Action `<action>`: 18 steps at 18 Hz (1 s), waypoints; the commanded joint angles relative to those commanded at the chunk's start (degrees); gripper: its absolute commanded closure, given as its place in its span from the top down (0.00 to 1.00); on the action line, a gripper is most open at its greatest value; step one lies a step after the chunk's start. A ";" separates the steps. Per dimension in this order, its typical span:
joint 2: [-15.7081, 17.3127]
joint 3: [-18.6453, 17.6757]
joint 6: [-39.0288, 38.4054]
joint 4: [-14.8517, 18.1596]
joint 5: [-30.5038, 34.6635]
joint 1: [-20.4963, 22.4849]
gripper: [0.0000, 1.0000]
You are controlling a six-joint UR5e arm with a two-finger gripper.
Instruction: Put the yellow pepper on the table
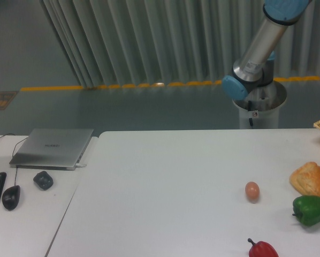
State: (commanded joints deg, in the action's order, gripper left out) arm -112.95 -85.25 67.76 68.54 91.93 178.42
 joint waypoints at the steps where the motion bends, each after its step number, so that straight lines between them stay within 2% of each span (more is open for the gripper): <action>1: 0.88 0.35 0.00 1.49 0.00 -0.61 0.37; 5: 4.22 3.16 -0.18 10.71 -0.26 -2.81 0.37; 7: 5.80 3.60 -0.61 13.53 -1.05 -4.30 0.37; 14: 5.46 3.60 -11.59 12.85 -8.78 -11.24 0.41; 16: 4.85 3.43 -15.10 8.91 -11.85 -13.53 0.41; 18: 4.06 3.17 -17.74 7.83 -13.79 -14.94 0.42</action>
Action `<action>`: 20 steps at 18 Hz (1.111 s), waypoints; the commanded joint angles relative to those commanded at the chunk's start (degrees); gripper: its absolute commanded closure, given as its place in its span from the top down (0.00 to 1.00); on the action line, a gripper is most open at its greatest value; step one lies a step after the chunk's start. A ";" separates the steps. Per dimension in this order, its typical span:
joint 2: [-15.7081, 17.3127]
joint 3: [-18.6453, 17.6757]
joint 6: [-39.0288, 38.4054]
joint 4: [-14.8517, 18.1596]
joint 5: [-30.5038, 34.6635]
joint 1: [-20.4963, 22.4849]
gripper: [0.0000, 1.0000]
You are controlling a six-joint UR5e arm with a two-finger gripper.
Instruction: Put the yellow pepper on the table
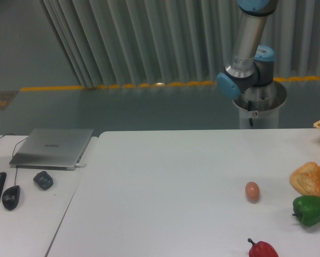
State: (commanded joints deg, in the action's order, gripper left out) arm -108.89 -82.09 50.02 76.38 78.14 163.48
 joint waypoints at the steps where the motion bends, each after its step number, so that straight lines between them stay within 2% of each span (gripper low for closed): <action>1: -0.61 0.00 -0.18 -0.09 -0.09 -0.96 0.42; 5: -3.60 0.09 -3.87 -4.74 -0.01 -4.39 0.45; 11: -5.36 -0.44 -4.05 -5.10 0.61 -5.54 0.45; 20: -6.07 -2.10 -5.37 -5.10 1.58 -5.81 0.61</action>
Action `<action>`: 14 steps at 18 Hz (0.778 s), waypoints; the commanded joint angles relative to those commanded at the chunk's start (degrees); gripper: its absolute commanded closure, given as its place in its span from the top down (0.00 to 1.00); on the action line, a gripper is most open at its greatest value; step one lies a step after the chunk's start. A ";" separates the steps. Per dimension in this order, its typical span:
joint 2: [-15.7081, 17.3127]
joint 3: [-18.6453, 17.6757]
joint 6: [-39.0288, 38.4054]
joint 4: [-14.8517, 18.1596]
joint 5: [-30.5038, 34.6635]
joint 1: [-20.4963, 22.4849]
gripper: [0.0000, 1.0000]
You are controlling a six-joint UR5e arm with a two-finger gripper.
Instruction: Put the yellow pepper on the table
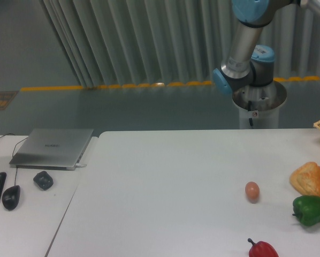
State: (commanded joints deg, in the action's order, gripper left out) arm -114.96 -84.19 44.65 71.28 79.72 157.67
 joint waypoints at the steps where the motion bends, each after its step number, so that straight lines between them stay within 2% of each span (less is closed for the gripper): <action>1: 0.09 -0.44 0.09 0.00 0.00 0.00 0.61; 3: 0.00 -0.36 0.09 -0.44 0.00 0.00 0.76; 6: 0.00 -0.45 0.09 -1.23 0.00 0.00 0.81; 7: 0.00 -0.45 0.09 -1.32 0.00 0.00 0.88; 9: 0.00 -0.27 -0.08 -1.32 0.00 0.00 0.96; 11: 0.17 -0.09 0.17 -1.41 0.09 0.00 1.00; 14: 1.14 -0.27 0.88 -2.19 0.87 -0.09 1.00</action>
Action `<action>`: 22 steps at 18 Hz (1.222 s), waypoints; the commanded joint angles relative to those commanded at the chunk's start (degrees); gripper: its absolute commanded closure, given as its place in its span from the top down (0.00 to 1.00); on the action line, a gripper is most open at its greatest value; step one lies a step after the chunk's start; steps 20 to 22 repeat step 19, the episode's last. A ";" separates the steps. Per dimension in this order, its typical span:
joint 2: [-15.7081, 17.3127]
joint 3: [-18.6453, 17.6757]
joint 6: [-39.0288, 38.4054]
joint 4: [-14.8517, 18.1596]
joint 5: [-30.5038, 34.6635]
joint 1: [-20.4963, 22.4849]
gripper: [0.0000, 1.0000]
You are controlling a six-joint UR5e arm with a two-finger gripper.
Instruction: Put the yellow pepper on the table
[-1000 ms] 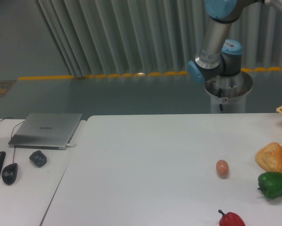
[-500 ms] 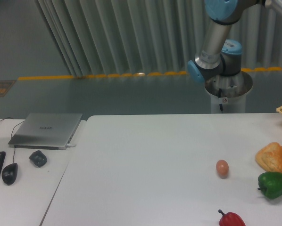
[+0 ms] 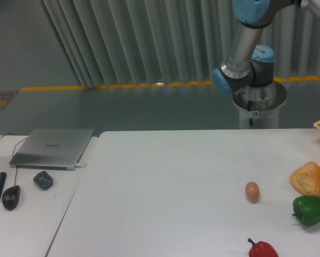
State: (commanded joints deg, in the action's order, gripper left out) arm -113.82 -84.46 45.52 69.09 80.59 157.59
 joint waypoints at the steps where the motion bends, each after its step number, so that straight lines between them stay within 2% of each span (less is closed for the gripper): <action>1: 0.44 0.26 0.53 -0.70 2.88 0.00 1.00; 4: 0.97 1.14 6.57 -0.88 15.70 -3.59 1.00; 7: 1.23 0.61 16.15 -0.79 21.97 -4.92 1.00; 15: 2.73 0.18 21.62 -0.44 22.24 -4.22 1.00; 22: 2.99 0.09 22.06 -0.44 21.81 -3.52 1.00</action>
